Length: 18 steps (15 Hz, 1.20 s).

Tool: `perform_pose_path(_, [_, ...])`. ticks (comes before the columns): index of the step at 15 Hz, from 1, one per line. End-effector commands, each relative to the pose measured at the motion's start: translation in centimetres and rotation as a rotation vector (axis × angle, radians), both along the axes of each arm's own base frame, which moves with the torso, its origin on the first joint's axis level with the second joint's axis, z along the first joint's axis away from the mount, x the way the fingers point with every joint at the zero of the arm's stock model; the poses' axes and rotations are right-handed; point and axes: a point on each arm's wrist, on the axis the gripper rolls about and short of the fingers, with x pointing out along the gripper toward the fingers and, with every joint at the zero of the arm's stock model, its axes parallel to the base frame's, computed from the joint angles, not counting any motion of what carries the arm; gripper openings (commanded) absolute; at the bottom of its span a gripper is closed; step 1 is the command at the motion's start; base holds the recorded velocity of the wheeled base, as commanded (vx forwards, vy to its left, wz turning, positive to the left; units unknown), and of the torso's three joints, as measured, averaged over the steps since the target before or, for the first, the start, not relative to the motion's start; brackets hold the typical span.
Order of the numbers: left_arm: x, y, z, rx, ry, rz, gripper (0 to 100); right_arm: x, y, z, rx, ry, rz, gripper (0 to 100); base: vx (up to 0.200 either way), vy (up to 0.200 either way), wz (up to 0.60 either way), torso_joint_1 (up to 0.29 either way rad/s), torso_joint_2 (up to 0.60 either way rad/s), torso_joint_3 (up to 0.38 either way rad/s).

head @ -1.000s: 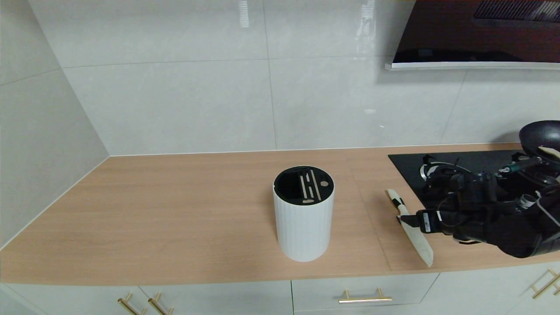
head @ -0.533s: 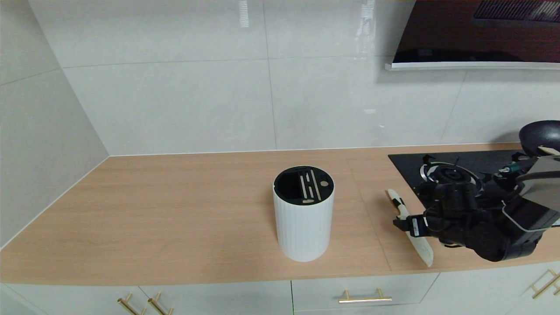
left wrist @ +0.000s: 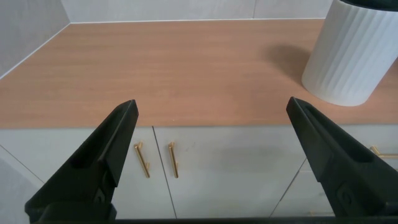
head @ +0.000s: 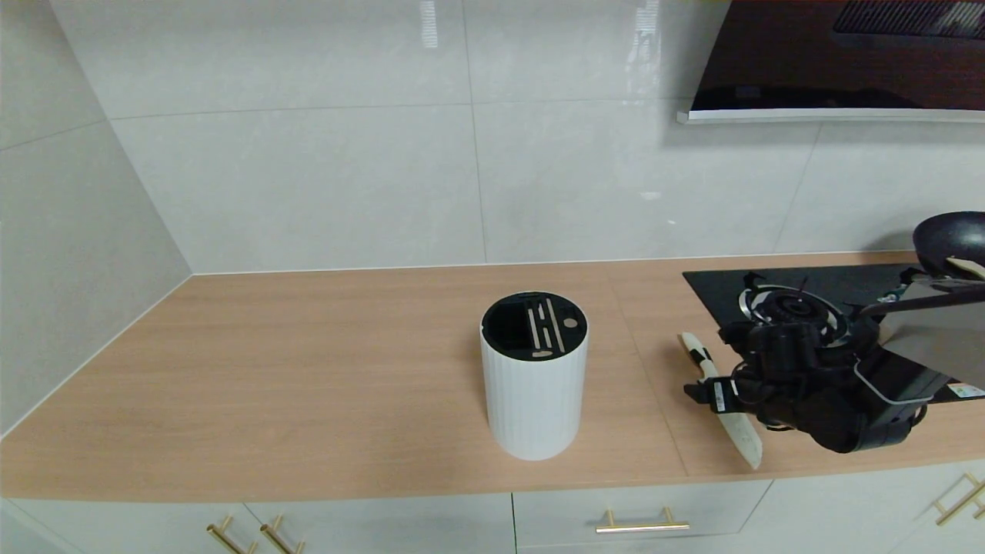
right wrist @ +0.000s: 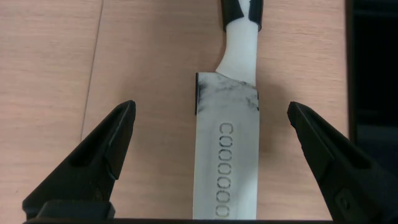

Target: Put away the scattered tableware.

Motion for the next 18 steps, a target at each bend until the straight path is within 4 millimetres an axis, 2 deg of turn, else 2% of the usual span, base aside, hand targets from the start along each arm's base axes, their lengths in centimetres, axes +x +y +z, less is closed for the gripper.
perform_pose_path(1, [0.0, 0.0, 0.0, 0.0, 0.0, 0.0, 100, 0.2, 0.0, -0.4, -0.009, 0.004, -0.012, 100, 0.0, 0.0, 0.0, 0.0, 0.0, 0.0])
perform_pose_path(18, [0.0, 0.0, 0.0, 0.0, 0.0, 0.0, 100, 1.3, -0.1, -1.6, 0.033, 0.009, -0.053, 100, 0.0, 0.0, 0.0, 0.0, 0.0, 0.0])
